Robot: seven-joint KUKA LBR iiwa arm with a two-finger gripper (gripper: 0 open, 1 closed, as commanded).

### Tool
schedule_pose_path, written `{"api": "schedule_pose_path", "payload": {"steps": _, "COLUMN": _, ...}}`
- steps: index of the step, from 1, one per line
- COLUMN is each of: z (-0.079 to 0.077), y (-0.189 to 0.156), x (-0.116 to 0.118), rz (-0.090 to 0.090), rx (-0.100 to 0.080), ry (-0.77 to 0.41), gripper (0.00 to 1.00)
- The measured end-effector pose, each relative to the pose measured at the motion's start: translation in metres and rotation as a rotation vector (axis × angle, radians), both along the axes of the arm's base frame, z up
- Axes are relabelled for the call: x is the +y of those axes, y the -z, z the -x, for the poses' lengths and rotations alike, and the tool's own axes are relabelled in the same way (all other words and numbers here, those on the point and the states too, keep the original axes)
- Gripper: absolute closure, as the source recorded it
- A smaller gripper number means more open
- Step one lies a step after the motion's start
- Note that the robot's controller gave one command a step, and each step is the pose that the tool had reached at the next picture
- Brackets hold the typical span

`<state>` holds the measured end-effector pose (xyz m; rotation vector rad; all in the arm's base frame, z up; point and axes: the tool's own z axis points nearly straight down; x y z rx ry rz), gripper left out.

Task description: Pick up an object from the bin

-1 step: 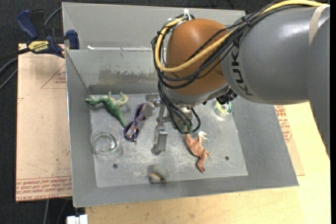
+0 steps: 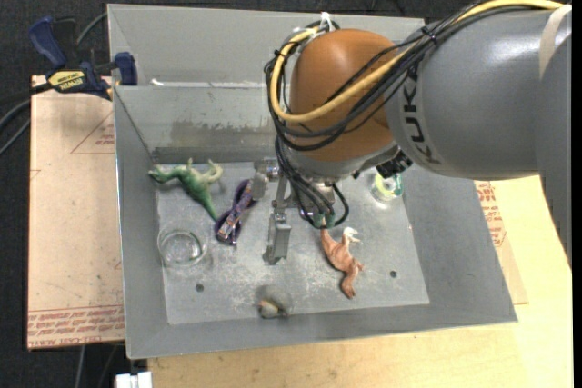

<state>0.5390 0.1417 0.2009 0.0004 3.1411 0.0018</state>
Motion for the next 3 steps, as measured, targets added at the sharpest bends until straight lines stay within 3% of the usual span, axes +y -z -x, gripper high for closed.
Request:
{"api": "schedule_pose_path", "payload": {"steps": 1, "z": 0.023, "y": 0.038, "x": -0.023, "rz": -0.001, "rx": 0.006, "ry": -0.229, "gripper": 0.0}}
{"api": "schedule_pose_path", "payload": {"steps": 2, "z": 0.003, "y": 0.067, "x": 0.002, "rz": -0.003, "rx": -0.002, "ry": -0.235, "gripper": 0.0}}
{"api": "schedule_pose_path", "payload": {"steps": 3, "z": -0.034, "y": 0.013, "x": -0.024, "rz": -0.002, "rx": 0.003, "ry": -0.138, "gripper": 0.0}}
